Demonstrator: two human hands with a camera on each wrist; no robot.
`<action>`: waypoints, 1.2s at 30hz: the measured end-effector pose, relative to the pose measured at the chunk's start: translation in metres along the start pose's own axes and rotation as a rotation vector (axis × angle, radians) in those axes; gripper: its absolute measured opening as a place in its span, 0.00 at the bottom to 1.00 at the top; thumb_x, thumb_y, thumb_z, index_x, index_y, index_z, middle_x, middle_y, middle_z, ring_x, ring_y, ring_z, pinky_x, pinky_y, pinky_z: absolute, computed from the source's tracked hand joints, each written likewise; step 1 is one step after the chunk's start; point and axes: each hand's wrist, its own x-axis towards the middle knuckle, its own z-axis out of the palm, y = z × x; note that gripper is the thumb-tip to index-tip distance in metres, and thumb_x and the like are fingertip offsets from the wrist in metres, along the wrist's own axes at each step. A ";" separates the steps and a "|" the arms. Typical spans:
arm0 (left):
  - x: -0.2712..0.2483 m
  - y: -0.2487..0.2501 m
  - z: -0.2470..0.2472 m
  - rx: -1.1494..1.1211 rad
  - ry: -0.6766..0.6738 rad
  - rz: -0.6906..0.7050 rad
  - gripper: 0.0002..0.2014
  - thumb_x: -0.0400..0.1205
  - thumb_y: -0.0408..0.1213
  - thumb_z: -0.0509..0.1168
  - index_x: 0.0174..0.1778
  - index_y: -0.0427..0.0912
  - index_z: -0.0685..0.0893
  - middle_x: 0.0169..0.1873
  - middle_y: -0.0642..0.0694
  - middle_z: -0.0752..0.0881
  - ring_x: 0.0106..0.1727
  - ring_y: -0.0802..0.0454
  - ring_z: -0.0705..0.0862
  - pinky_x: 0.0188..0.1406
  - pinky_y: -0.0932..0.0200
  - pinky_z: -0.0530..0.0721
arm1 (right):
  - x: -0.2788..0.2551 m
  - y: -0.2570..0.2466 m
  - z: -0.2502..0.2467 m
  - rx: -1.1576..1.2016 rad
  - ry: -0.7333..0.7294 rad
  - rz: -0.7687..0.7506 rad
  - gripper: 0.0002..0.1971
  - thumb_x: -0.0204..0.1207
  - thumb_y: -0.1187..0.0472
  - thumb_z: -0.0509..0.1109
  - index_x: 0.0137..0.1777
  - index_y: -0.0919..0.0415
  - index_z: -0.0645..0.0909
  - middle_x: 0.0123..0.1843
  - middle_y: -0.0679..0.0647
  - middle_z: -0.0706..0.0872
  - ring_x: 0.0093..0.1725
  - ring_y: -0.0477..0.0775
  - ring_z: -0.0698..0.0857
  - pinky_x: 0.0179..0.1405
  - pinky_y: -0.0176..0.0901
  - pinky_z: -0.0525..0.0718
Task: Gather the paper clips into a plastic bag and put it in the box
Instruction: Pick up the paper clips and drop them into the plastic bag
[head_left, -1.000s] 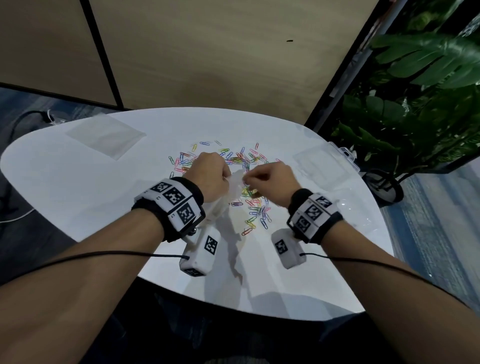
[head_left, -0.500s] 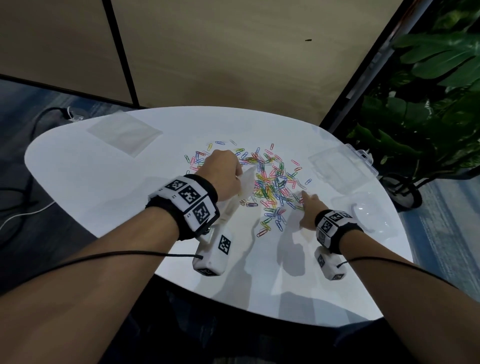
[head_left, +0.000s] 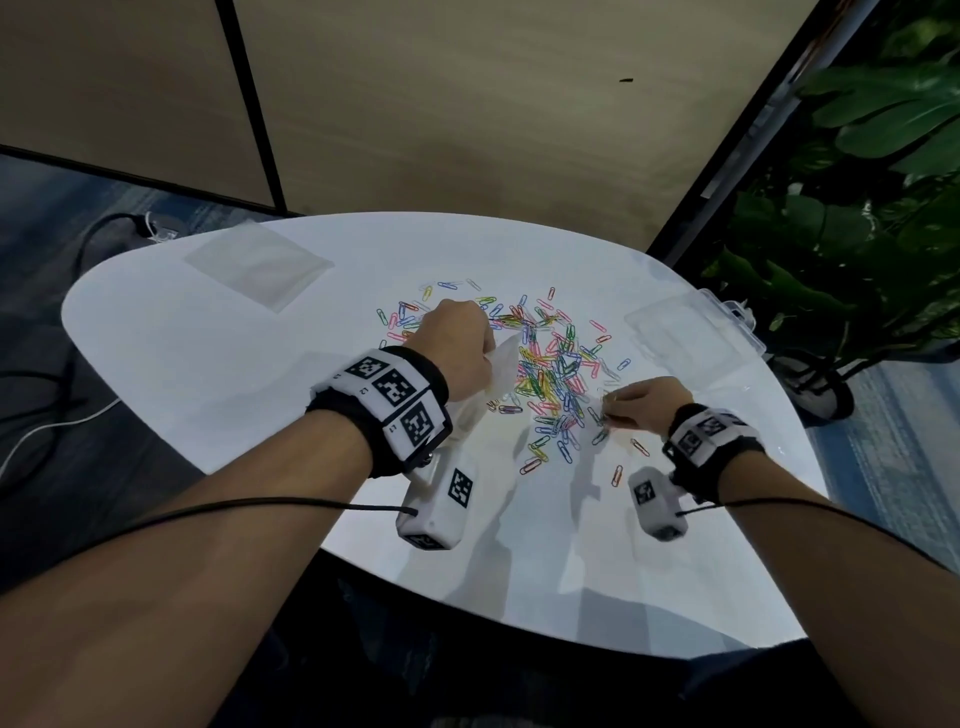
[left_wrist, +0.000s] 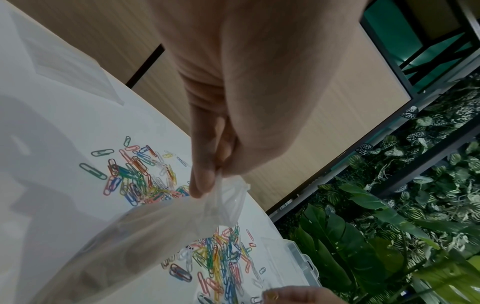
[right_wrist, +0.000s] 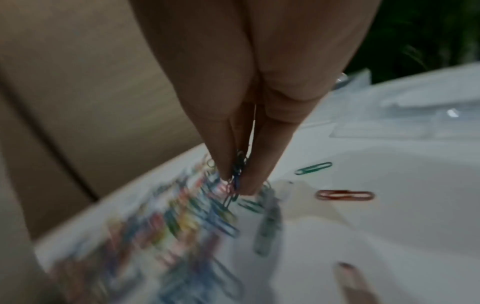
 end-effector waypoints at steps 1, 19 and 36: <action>0.000 0.000 0.000 0.001 -0.002 -0.001 0.14 0.78 0.26 0.64 0.54 0.39 0.92 0.50 0.41 0.91 0.54 0.44 0.88 0.57 0.53 0.88 | -0.005 -0.007 -0.004 0.253 -0.054 0.039 0.05 0.71 0.72 0.78 0.45 0.73 0.88 0.50 0.65 0.91 0.46 0.57 0.91 0.52 0.45 0.91; -0.005 0.009 0.009 -0.047 -0.001 0.014 0.10 0.78 0.28 0.66 0.51 0.37 0.92 0.50 0.39 0.91 0.55 0.41 0.88 0.52 0.55 0.86 | -0.084 -0.095 0.076 0.137 -0.156 -0.301 0.11 0.69 0.75 0.72 0.50 0.69 0.88 0.40 0.64 0.91 0.35 0.53 0.89 0.44 0.44 0.91; -0.002 0.000 0.002 -0.028 0.004 0.015 0.14 0.78 0.25 0.64 0.56 0.36 0.92 0.57 0.39 0.90 0.59 0.43 0.88 0.61 0.50 0.88 | -0.034 0.032 -0.020 -0.730 -0.227 -0.003 0.62 0.53 0.52 0.90 0.84 0.50 0.56 0.73 0.61 0.70 0.46 0.57 0.88 0.43 0.50 0.92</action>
